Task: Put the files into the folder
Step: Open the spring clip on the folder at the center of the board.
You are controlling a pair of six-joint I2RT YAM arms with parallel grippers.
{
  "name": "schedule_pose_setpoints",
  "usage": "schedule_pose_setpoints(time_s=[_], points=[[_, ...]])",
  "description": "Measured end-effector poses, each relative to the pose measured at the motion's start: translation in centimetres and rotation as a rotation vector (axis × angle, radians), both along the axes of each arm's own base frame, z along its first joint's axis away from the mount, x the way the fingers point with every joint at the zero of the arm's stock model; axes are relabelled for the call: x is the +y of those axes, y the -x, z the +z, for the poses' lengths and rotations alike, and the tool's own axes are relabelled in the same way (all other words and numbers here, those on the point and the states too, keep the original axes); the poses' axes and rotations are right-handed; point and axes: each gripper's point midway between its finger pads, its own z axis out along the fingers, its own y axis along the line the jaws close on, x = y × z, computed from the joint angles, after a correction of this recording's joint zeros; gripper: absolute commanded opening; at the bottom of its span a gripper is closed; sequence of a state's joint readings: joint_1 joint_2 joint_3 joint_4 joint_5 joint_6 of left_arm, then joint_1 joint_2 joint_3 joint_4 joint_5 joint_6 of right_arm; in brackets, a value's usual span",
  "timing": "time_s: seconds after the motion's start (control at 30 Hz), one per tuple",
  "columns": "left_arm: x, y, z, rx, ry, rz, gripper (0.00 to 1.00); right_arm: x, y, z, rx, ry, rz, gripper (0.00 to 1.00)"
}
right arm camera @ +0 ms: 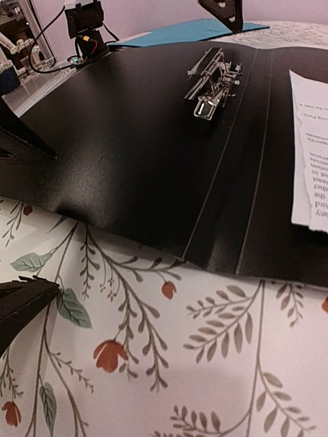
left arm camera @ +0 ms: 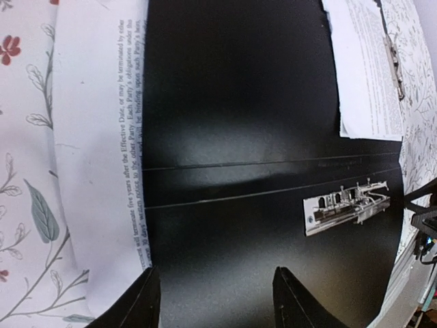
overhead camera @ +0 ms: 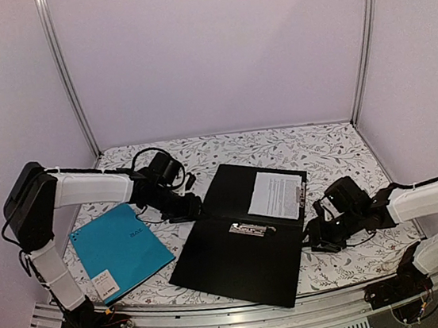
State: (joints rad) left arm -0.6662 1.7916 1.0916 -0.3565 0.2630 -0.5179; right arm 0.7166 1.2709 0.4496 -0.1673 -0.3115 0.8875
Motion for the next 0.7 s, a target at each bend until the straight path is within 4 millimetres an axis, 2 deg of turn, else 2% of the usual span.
schedule_pose_setpoints(time_s=[0.13,0.37,0.47,0.6,0.7], points=[[0.6,-1.1,-1.3,0.023,0.012,0.038,0.56,1.7,-0.6,0.0,0.015,-0.080,-0.009,0.57],[1.2,-1.2,-2.6,0.045,0.014,0.068,0.56,4.2,-1.6,0.0,0.022,-0.191,-0.010,0.50],[1.3,-1.3,-3.0,0.050,0.020,0.077,0.56,4.6,-1.8,-0.1,0.022,-0.221,-0.022,0.42],[1.2,-1.6,-3.1,0.041,0.040,0.086,0.56,4.1,-1.7,-0.6,0.024,-0.223,-0.055,0.20],[1.1,-1.7,-3.1,0.031,0.054,0.089,0.56,3.0,-1.5,-1.0,0.027,-0.200,-0.105,0.07]])
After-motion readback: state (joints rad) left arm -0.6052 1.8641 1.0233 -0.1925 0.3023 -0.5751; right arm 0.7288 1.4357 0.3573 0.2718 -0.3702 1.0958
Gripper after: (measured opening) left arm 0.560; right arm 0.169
